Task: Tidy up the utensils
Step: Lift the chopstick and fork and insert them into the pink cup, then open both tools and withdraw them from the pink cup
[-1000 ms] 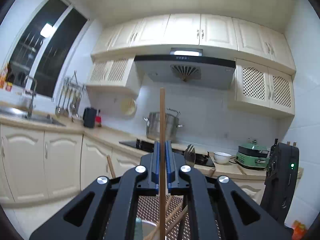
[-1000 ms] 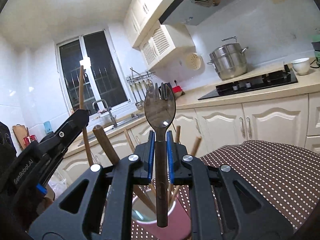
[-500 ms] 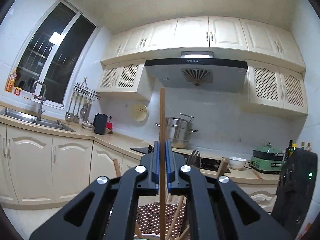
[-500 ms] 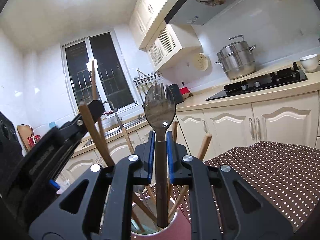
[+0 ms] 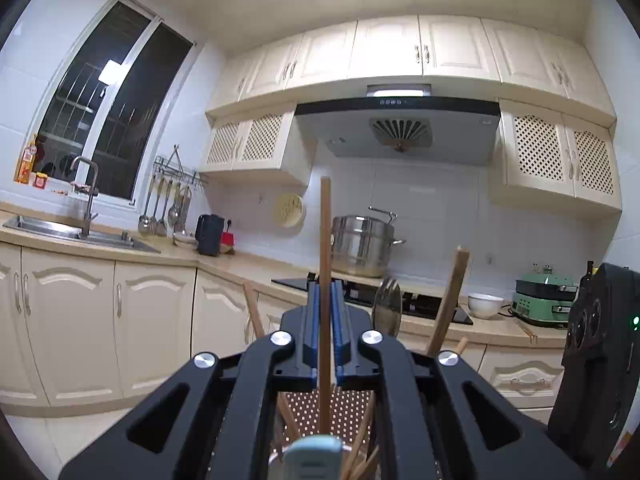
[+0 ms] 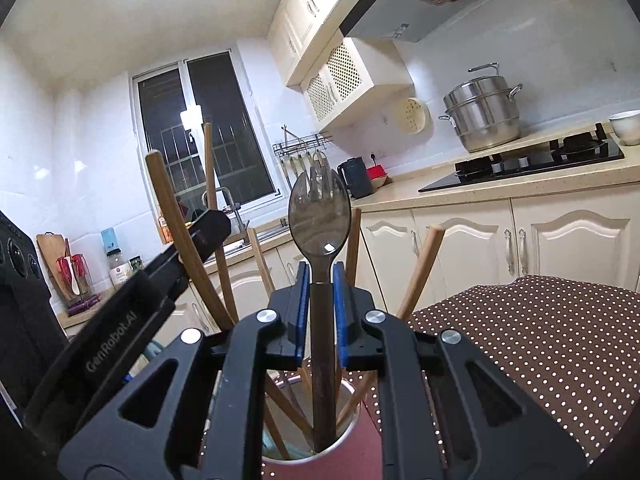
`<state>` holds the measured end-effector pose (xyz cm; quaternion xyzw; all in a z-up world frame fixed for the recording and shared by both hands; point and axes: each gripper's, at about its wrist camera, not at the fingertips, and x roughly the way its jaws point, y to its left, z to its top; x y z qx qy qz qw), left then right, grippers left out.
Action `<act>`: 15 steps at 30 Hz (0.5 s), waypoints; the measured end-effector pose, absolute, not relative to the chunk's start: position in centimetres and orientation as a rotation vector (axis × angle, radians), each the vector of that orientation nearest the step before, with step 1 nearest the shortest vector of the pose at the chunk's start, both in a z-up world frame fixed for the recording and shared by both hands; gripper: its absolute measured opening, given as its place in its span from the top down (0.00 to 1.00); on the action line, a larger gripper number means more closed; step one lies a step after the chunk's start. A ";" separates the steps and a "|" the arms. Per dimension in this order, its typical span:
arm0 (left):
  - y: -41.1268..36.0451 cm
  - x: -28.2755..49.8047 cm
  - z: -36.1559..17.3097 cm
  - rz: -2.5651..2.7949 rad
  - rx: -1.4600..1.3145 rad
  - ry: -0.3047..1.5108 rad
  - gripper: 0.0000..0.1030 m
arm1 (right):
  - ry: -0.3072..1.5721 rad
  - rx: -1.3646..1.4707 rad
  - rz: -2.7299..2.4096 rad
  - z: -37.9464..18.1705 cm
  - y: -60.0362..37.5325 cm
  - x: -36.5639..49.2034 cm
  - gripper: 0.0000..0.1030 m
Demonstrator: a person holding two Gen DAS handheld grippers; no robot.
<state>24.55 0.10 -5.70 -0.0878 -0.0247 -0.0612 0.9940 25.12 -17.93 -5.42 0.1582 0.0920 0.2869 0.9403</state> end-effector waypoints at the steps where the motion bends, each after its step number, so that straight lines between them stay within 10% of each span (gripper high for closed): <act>1: 0.2 24.6 -5.8 -0.132 -0.179 -0.034 0.94 | 0.190 0.318 0.585 -5.4 -17.9 25.0 0.88; 15: 2.0 23.1 -5.0 -0.115 -0.210 0.022 0.64 | 0.231 0.271 0.537 -5.6 -18.2 23.0 0.88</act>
